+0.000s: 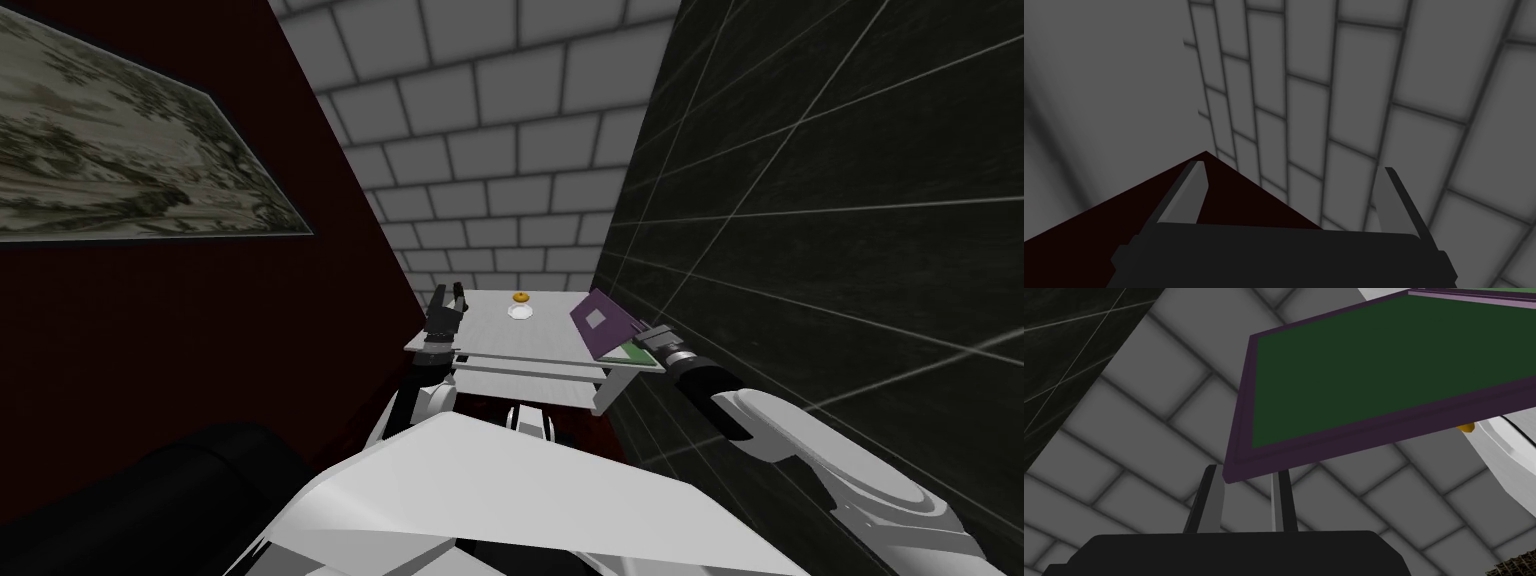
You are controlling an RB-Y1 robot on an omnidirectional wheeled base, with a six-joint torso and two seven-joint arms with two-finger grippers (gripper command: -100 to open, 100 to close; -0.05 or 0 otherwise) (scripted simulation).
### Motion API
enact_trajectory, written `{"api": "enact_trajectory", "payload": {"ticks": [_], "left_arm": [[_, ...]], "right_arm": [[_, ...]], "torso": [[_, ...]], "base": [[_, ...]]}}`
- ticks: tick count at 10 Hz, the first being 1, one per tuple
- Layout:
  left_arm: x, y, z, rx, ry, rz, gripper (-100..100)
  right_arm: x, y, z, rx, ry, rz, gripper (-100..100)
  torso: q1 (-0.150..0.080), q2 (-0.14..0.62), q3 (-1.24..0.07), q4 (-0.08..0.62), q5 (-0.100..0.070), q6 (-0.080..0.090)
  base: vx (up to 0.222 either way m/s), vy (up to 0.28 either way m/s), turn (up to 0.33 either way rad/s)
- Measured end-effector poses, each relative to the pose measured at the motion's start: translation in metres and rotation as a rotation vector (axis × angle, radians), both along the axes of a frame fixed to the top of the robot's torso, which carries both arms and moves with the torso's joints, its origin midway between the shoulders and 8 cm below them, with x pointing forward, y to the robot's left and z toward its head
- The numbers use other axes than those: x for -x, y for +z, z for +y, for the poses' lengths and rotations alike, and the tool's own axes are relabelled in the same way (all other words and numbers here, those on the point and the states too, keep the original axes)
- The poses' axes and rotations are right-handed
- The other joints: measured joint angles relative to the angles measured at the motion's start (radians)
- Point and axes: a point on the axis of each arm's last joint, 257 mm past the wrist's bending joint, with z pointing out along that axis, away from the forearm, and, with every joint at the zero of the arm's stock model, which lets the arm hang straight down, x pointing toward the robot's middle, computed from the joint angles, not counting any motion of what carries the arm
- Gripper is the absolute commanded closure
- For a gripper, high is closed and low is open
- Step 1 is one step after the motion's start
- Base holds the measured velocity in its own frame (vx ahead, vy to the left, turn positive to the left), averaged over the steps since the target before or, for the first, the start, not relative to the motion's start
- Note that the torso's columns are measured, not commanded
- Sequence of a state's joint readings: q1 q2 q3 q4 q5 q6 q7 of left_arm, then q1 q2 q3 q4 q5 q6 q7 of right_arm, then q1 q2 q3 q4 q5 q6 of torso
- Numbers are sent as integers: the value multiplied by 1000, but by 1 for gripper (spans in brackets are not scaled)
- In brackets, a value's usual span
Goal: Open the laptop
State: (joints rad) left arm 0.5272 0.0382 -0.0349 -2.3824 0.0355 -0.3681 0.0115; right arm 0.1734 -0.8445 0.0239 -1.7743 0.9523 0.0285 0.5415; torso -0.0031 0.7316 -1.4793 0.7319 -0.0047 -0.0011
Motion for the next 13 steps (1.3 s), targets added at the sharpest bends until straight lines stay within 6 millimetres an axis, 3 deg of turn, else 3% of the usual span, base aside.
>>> {"api": "enact_trajectory", "payload": {"ticks": [7,13], "left_arm": [[0,0,0,0,0,0,0],[0,0,0,0,0,0,0]], "right_arm": [[-6,-28,4,-233,-26,29,100],[-9,-66,29,-423,-22,54,100]], "torso": [[7,3,2,4,4,-2],[2,3,1,3,3,-2]], "base": [[-13,-95,14],[-3,-101,-1]]}}
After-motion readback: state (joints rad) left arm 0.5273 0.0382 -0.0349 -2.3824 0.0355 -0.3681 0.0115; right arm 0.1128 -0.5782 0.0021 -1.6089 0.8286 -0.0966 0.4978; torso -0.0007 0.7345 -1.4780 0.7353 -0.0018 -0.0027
